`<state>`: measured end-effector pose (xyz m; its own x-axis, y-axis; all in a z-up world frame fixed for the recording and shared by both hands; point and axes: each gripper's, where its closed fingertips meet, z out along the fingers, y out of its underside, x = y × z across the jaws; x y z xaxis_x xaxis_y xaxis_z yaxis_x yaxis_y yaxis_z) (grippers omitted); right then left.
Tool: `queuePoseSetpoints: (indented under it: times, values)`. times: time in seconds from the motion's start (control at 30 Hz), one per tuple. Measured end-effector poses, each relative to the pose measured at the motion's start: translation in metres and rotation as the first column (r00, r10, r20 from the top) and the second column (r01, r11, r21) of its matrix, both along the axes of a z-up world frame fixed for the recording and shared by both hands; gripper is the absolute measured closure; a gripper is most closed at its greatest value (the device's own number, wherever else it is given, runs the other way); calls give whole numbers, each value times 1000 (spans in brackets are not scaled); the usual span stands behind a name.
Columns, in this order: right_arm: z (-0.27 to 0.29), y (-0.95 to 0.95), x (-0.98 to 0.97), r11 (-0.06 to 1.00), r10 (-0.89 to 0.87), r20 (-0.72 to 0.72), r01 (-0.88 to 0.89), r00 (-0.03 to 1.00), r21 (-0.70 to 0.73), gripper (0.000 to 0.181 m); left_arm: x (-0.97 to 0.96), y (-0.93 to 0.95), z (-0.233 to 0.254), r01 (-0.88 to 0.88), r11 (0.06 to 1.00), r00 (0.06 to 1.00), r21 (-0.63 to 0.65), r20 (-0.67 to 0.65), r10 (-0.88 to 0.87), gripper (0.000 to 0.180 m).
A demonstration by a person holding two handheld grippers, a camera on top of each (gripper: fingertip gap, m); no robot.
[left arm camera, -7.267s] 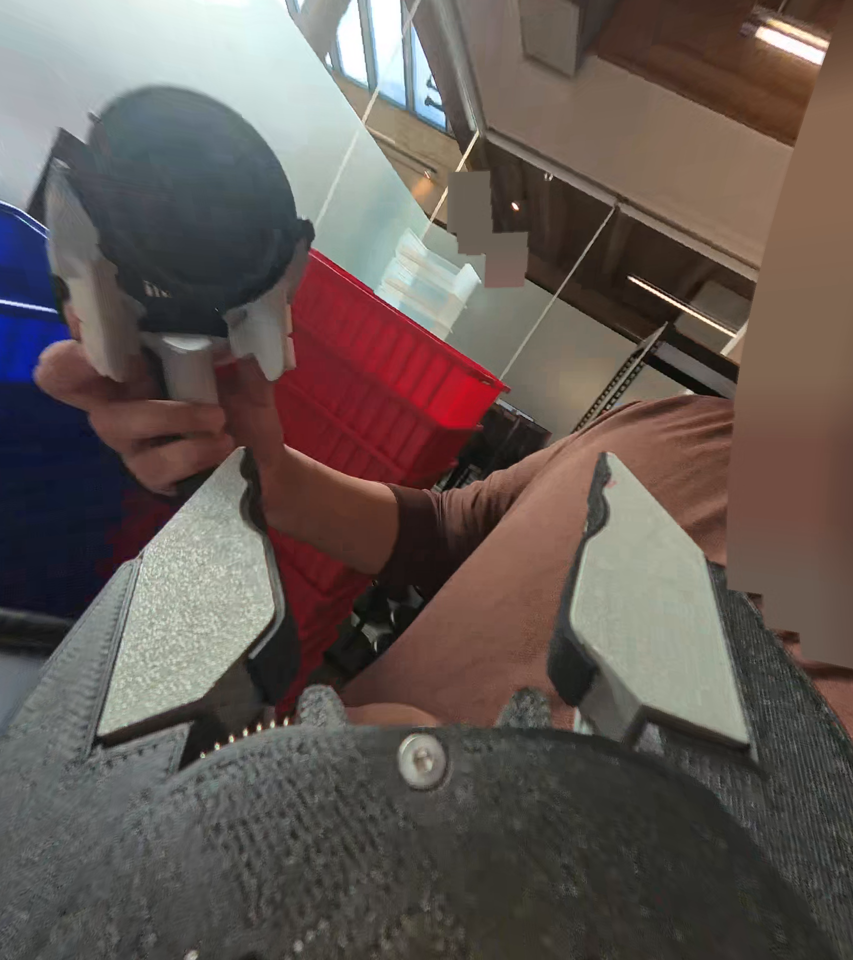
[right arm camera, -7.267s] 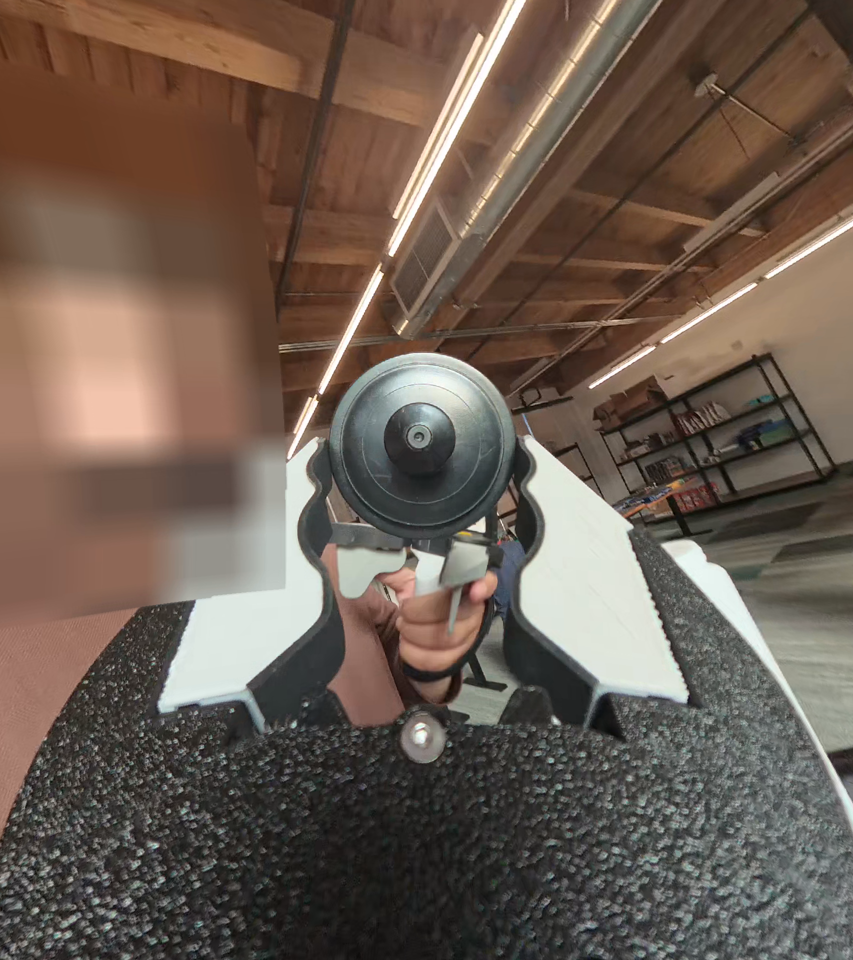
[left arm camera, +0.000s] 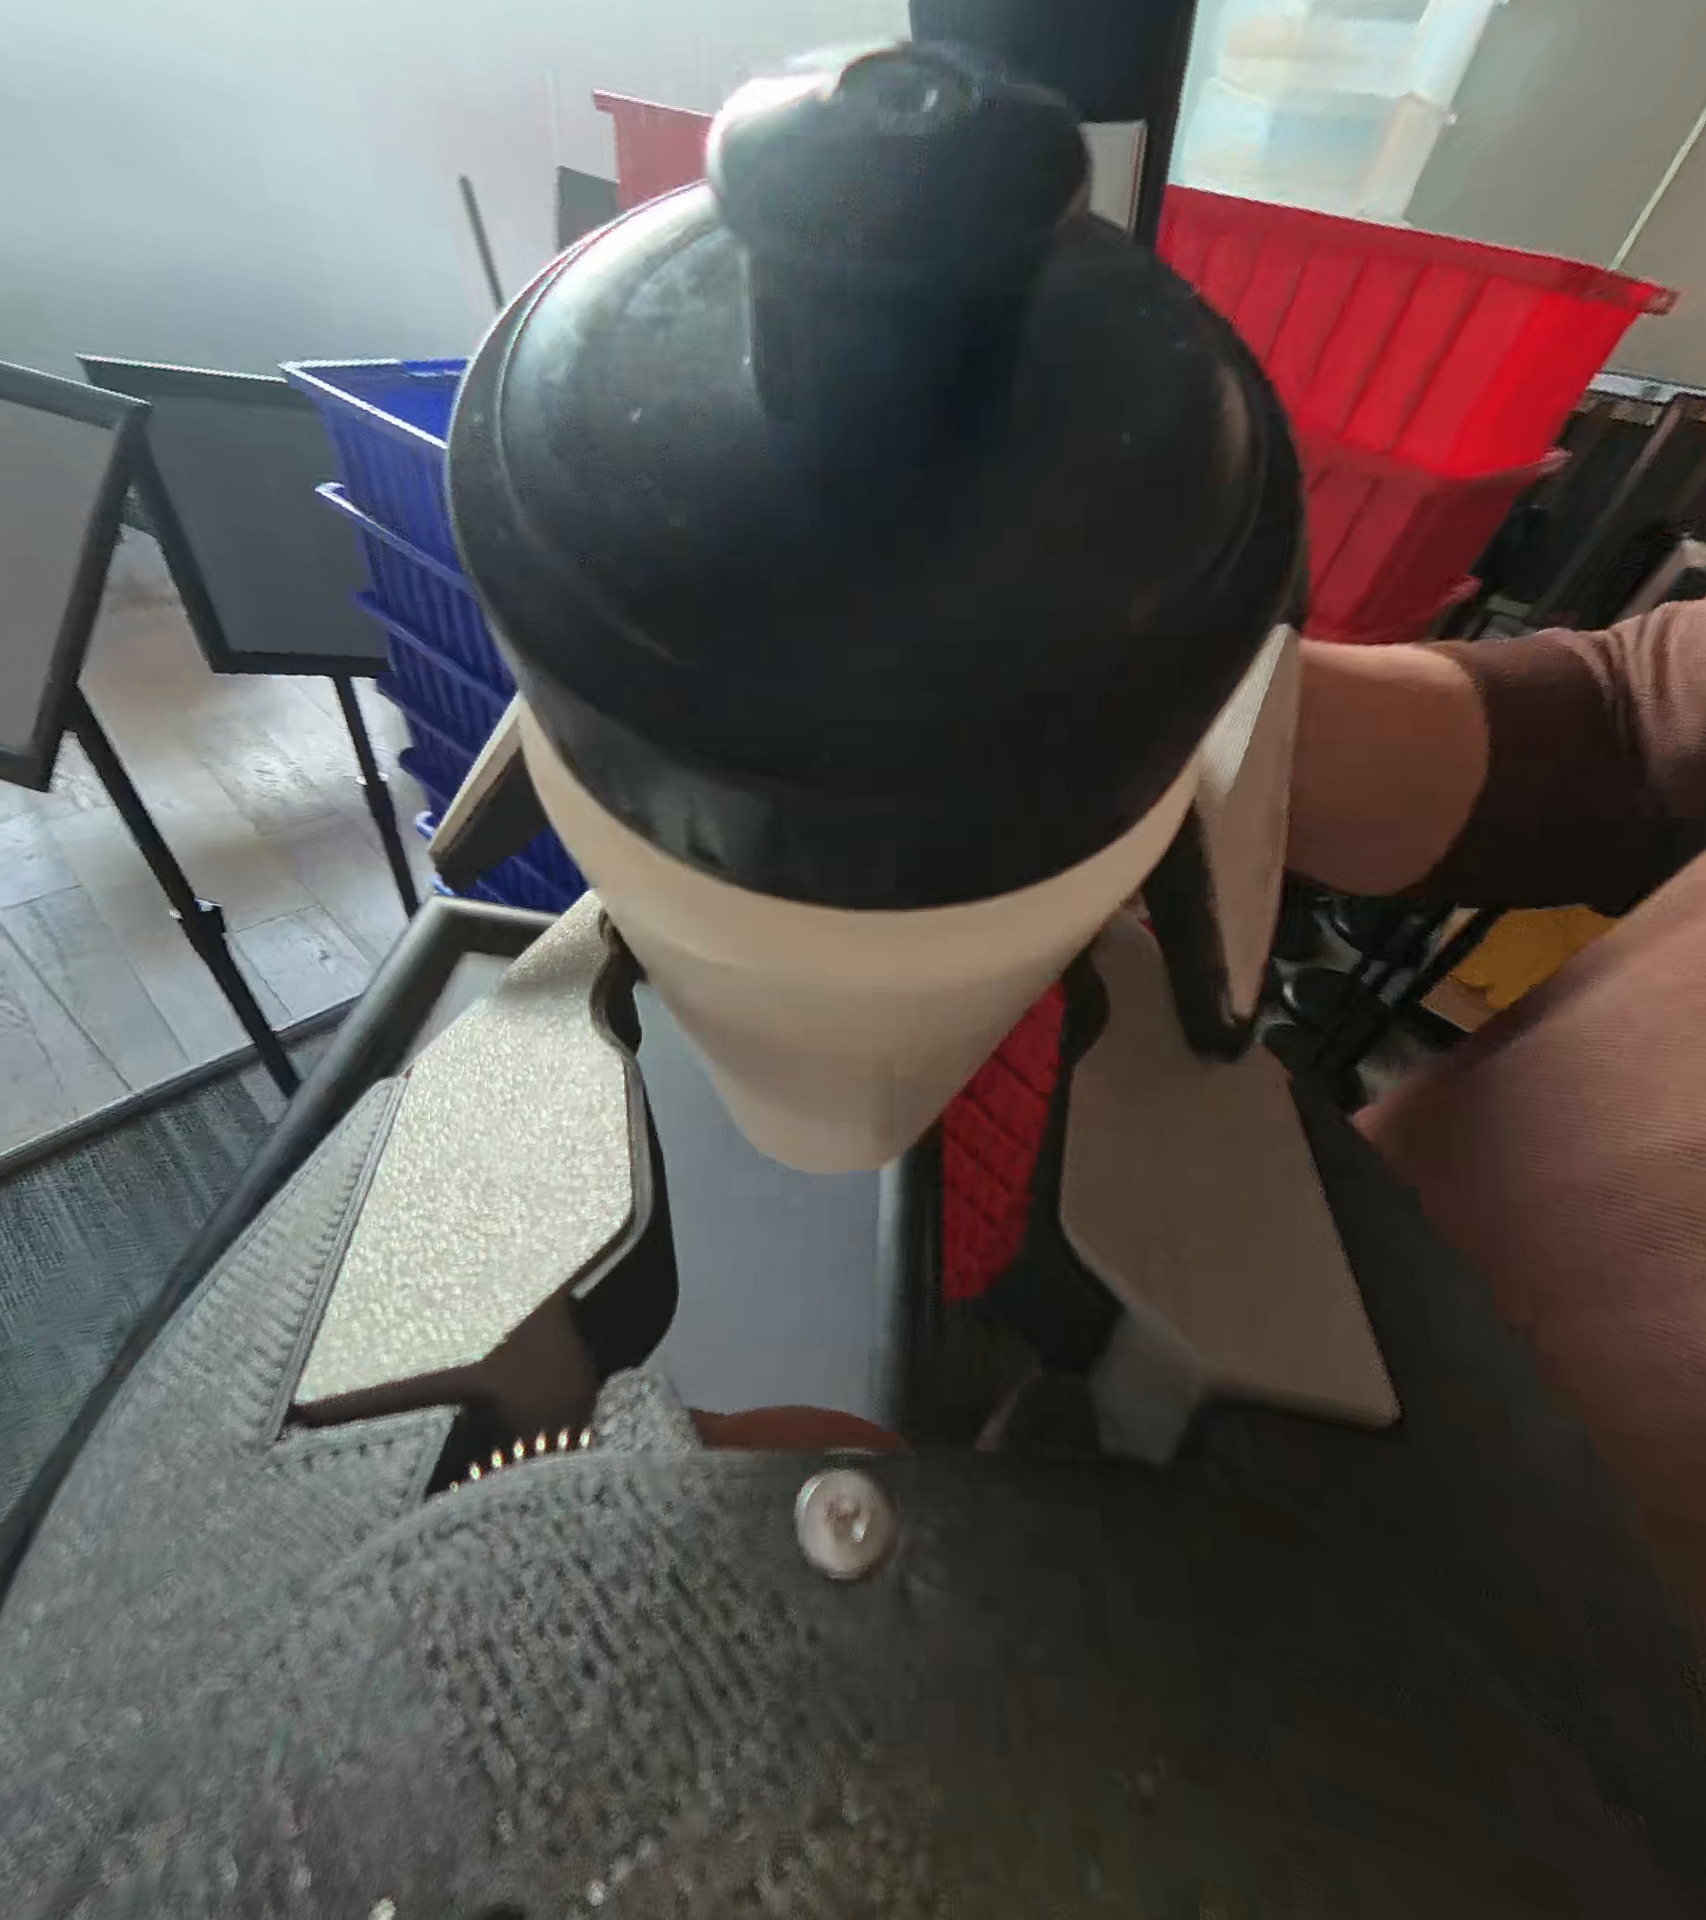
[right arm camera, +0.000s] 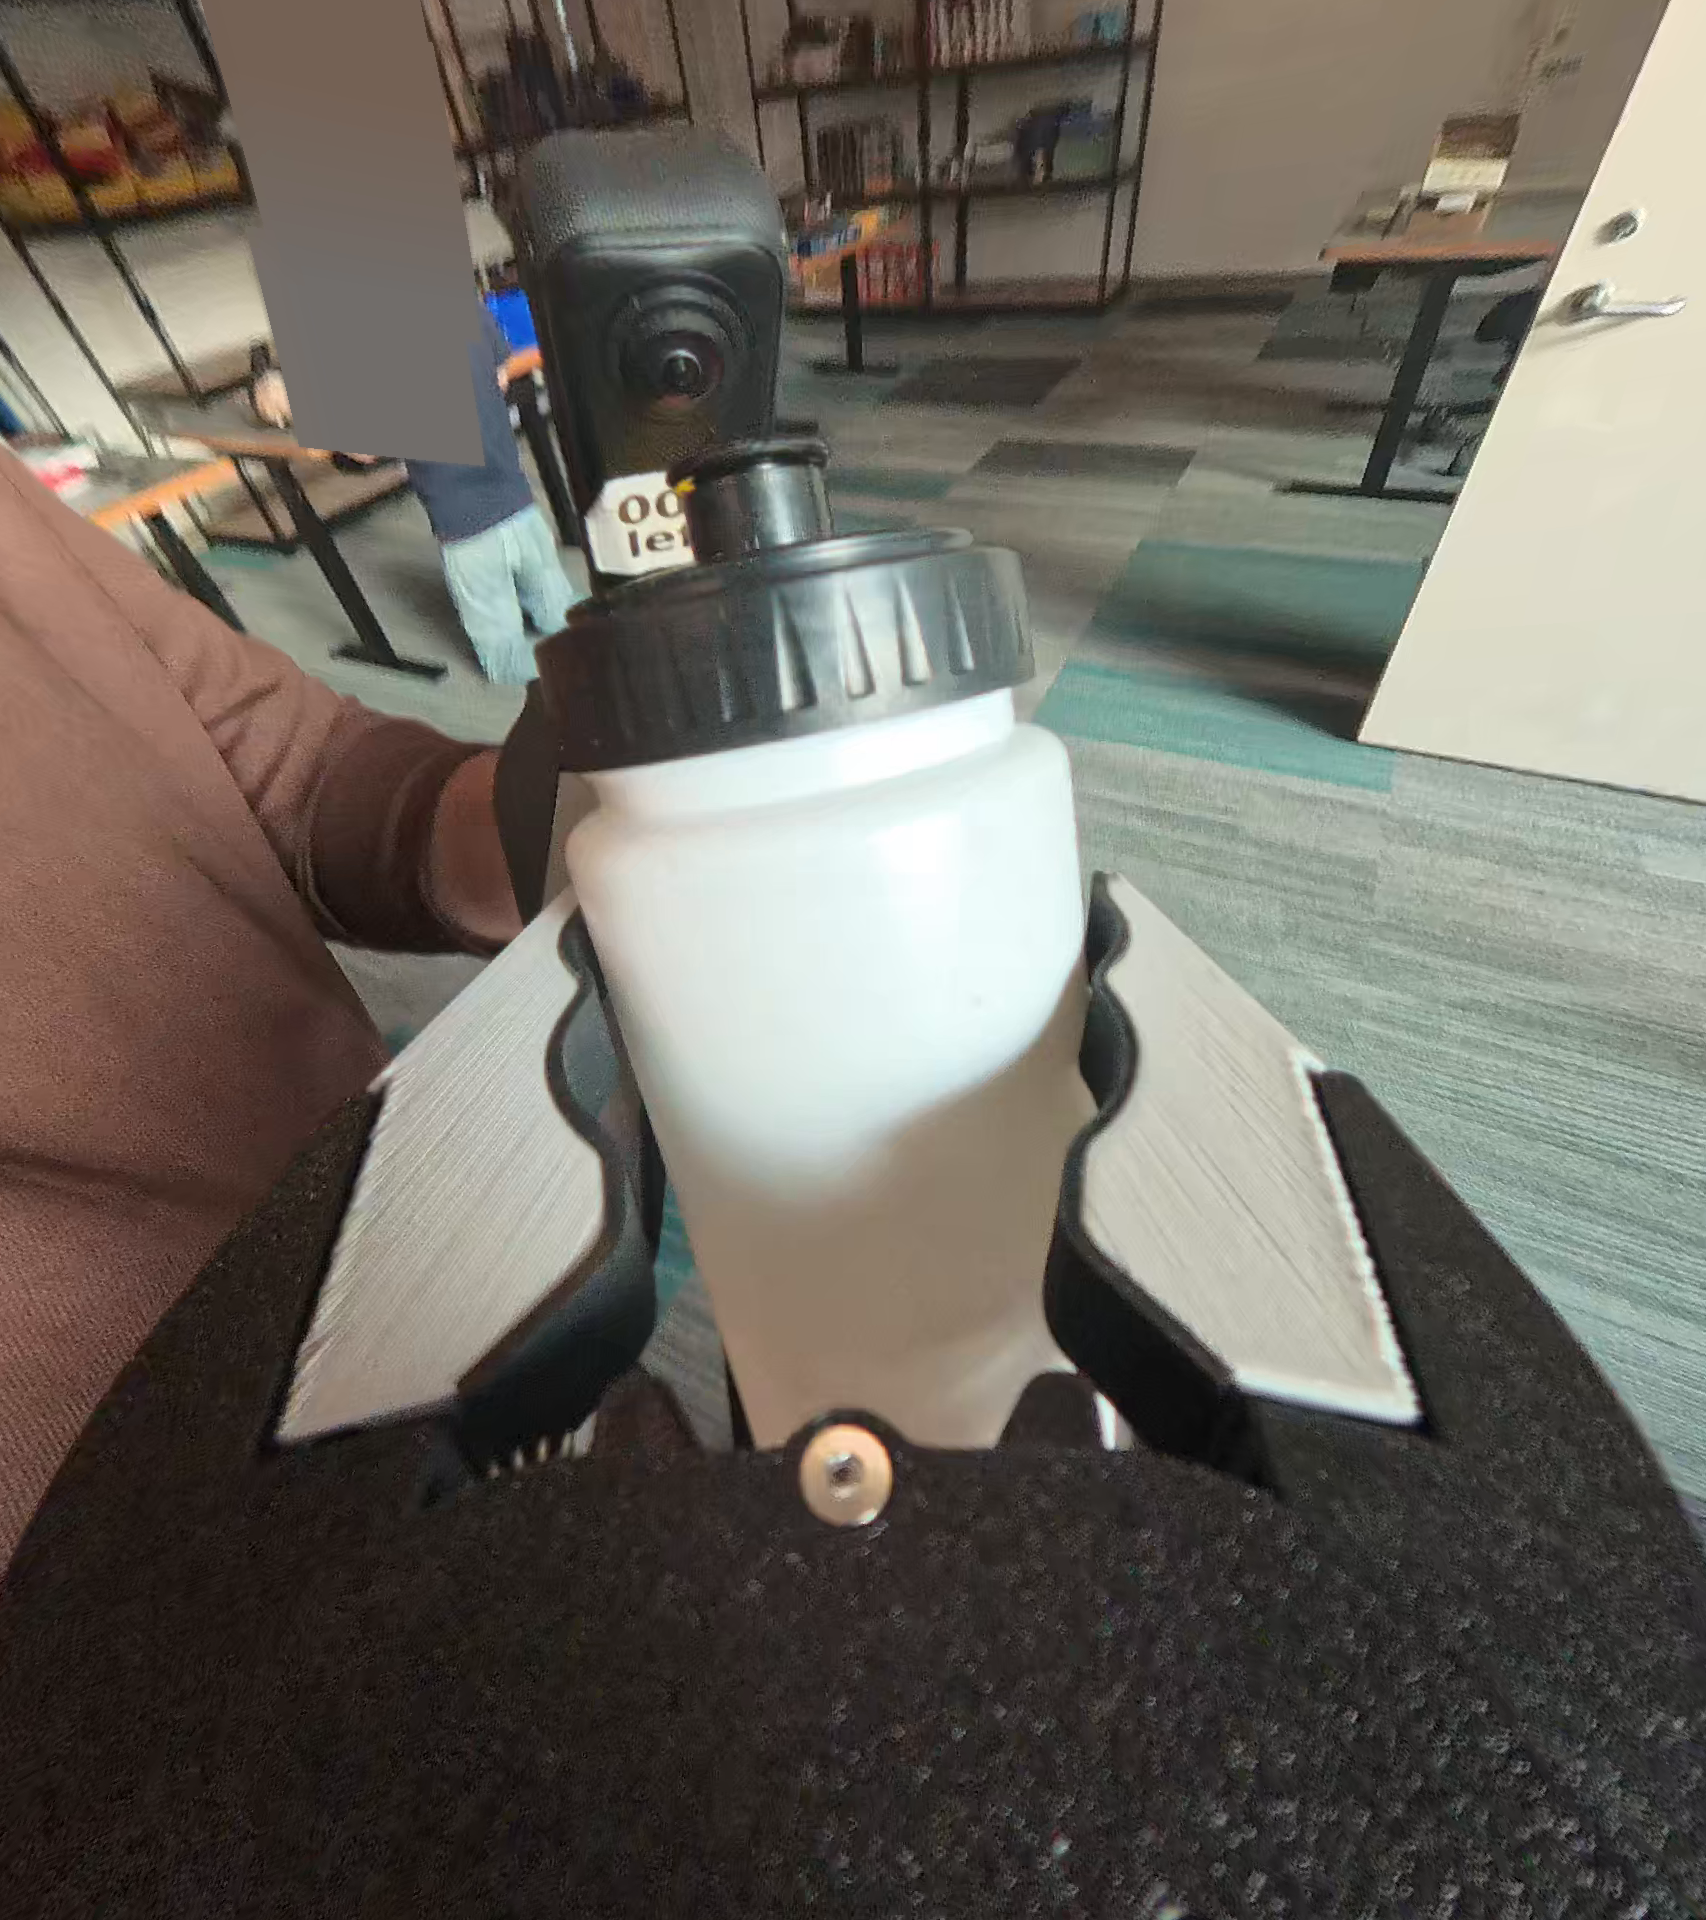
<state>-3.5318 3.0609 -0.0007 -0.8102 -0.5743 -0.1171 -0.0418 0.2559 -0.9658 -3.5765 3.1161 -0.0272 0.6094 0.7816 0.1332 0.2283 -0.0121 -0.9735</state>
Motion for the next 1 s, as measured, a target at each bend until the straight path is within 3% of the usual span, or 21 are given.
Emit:
queuePoseSetpoints:
  times: [0.17, 0.3, 0.37, 0.5, 0.63, 0.7, 0.83, 1.0]
  values:
    - [11, 39, -3, 972, -149, 415, 211, 897, -106, 91, 15, 41, 0, 170, 985, 983, 9, 75, -170, 98]
    - [2, 88, -8, 928, -208, 613, 352, 762, -123, 93, 25, 83, 0, 346, 914, 919, 209, 119, -375, 99]
    - [-7, 110, -13, 911, -240, 679, 403, 694, -90, 92, 26, 104, -13, 388, 890, 887, 241, 164, -431, 100]
    - [-22, 148, -19, 884, -288, 728, 464, 623, -47, 94, 31, 148, -34, 443, 866, 838, 230, 236, -491, 97]
    - [-25, 188, -24, 872, -280, 755, 487, 594, -60, 94, 53, 201, -74, 579, 779, 673, 239, 399, -623, 81]
    - [-31, 207, -28, 871, -289, 752, 489, 592, -50, 93, 49, 227, -83, 576, 778, 668, 251, 403, -625, 80]
    - [-39, 255, -34, 886, -321, 679, 463, 661, -32, 94, 46, 273, -87, 604, 748, 623, 276, 421, -659, 81]
    - [-46, 326, -49, 891, -355, 559, 452, 749, -40, 93, 53, 324, -89, 686, 604, 452, 405, 414, -790, 81]
